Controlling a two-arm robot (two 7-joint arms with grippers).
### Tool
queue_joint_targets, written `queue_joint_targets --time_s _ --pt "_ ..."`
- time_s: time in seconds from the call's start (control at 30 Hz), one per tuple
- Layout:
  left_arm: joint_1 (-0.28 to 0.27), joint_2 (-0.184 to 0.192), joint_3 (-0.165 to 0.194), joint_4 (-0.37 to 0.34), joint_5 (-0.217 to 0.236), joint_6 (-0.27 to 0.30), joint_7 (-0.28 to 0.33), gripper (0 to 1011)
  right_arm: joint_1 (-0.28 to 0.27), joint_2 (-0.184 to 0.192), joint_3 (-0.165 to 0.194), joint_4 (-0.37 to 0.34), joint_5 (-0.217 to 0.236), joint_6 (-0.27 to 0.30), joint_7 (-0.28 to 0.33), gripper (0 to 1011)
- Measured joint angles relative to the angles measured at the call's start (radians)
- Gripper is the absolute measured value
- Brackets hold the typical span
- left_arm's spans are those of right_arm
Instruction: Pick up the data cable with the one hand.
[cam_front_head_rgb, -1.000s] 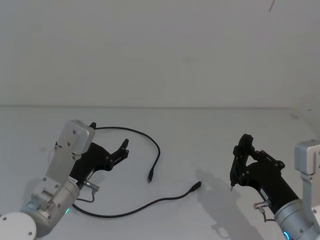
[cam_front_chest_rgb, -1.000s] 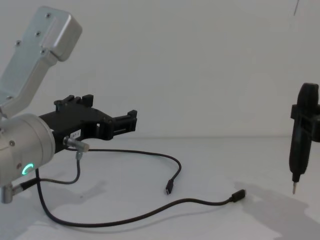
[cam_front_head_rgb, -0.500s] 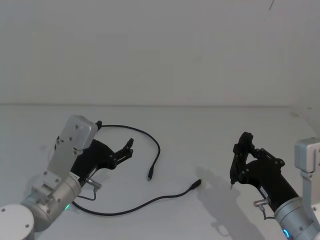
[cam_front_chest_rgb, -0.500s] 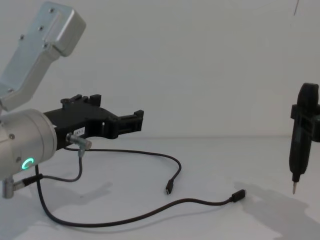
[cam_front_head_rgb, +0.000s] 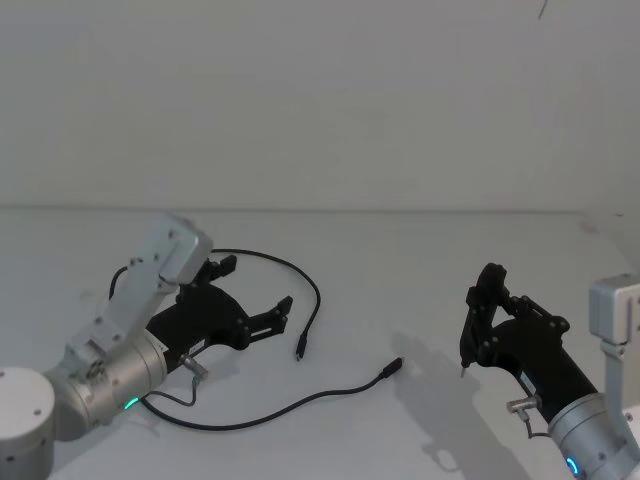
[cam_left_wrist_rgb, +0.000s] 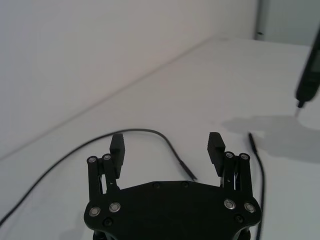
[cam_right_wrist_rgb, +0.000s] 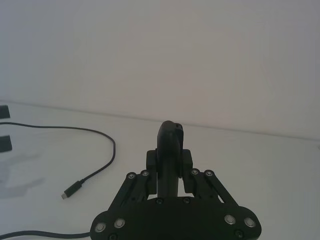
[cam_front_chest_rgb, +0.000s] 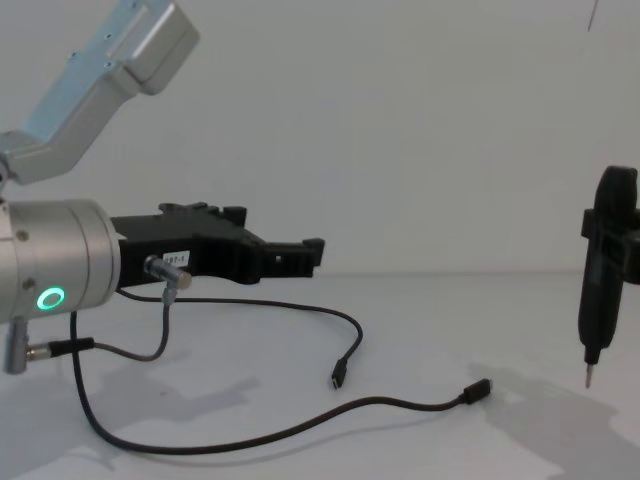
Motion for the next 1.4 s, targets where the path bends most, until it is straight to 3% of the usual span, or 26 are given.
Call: queue_joint_targets --time_s 0.47,0.63,0.77,0.9,1.1,1.4 --pt "-0.105 0.036 0.051 0.019 -0.068 0.203 -0.166 1001 0.000 0.000 0.000 0.000 0.000 0.000 0.000 279" --pt "-0.164 0.043 0.094 0.049 -0.086 0.297 -0.238 1001 0.000 0.000 0.000 0.000 0.000 0.000 0.000 279" --pt "-0.196 0.043 0.118 0.070 -0.092 0.342 -0.275 1001 0.000 0.000 0.000 0.000 0.000 0.000 0.000 279" --pt "-0.252 0.036 0.168 0.114 -0.096 0.402 -0.334 1001 0.000 0.000 0.000 0.000 0.000 0.000 0.000 279" --pt "-0.314 0.018 0.228 0.173 -0.096 0.454 -0.401 1001 0.000 0.000 0.000 0.000 0.000 0.000 0.000 279" --pt "-0.363 -0.007 0.280 0.228 -0.091 0.498 -0.436 1001 0.000 0.000 0.000 0.000 0.000 0.000 0.000 279"
